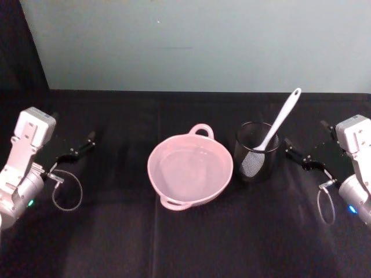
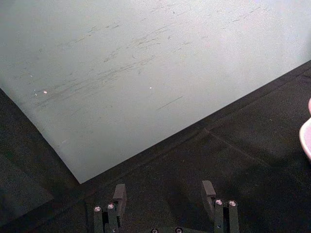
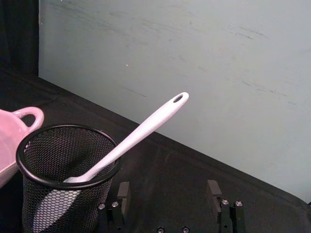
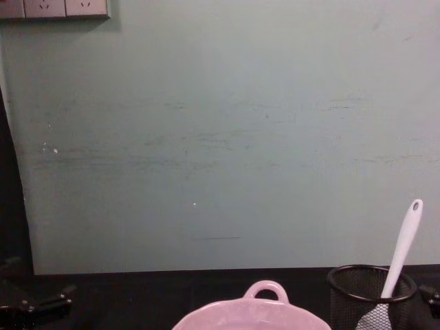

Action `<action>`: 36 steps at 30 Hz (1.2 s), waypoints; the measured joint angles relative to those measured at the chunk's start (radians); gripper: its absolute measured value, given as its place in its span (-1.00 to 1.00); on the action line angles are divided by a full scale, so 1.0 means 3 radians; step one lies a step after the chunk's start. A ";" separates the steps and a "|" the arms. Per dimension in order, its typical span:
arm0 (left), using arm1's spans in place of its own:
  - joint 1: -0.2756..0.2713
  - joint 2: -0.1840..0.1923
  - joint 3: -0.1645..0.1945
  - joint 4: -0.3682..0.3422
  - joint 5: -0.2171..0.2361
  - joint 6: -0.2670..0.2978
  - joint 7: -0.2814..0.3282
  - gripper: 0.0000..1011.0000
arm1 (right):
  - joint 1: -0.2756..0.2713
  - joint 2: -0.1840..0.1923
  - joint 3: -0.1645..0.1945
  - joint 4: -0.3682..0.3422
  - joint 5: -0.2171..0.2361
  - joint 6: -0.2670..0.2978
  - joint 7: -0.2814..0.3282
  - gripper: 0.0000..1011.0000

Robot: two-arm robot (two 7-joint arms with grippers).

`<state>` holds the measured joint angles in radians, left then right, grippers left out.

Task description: Use the one hand to pick up the spoon and stir the clear water in the bowl.

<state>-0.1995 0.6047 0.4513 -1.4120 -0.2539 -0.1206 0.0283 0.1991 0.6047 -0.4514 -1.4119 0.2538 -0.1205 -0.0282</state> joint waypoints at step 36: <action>0.0000 0.0000 0.0000 0.0000 0.0000 0.0000 0.0000 1.00 | -0.0270 0.0236 0.0346 -0.0423 0.0308 0.0068 0.0211 0.98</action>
<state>-0.1995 0.6047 0.4513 -1.4120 -0.2539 -0.1205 0.0283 0.1180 0.6756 -0.3477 -1.5388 0.3463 -0.1000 0.0350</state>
